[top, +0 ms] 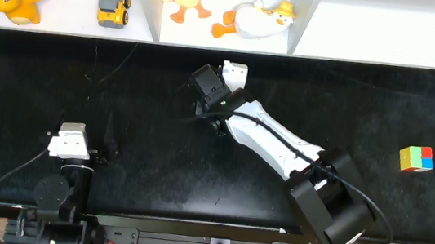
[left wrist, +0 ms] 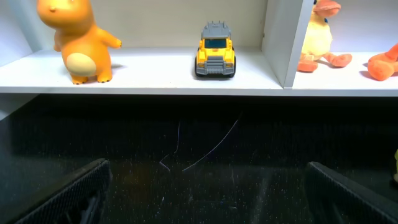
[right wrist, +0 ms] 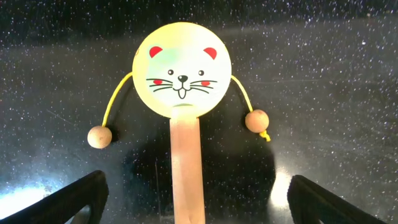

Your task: Store Toys

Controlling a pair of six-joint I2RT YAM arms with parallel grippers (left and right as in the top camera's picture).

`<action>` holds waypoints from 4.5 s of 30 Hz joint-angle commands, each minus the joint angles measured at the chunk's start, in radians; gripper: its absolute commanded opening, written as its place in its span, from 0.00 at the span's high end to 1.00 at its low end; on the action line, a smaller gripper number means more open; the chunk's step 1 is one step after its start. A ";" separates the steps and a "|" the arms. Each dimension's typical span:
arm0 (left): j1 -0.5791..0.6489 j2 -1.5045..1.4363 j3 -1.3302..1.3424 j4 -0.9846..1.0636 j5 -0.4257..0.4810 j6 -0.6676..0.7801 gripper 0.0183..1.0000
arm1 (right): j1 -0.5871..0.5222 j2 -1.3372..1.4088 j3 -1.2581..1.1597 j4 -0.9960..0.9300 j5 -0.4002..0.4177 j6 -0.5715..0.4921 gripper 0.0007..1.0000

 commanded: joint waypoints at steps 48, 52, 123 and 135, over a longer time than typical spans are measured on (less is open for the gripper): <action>-0.003 -0.010 -0.003 -0.001 -0.008 -0.003 0.00 | -0.555 -0.696 -0.375 -0.209 -0.024 -0.530 0.96; -0.003 -0.010 -0.003 -0.001 -0.008 -0.003 0.00 | -0.565 -0.571 -0.226 -0.159 -0.023 -0.700 0.96; -0.003 -0.010 -0.003 -0.001 -0.008 -0.003 0.00 | -0.891 -0.937 -0.358 -0.463 -0.212 -1.038 0.00; -0.003 -0.010 -0.003 -0.001 -0.008 -0.003 0.00 | -1.565 -0.686 -0.358 -0.134 -0.489 -1.334 0.00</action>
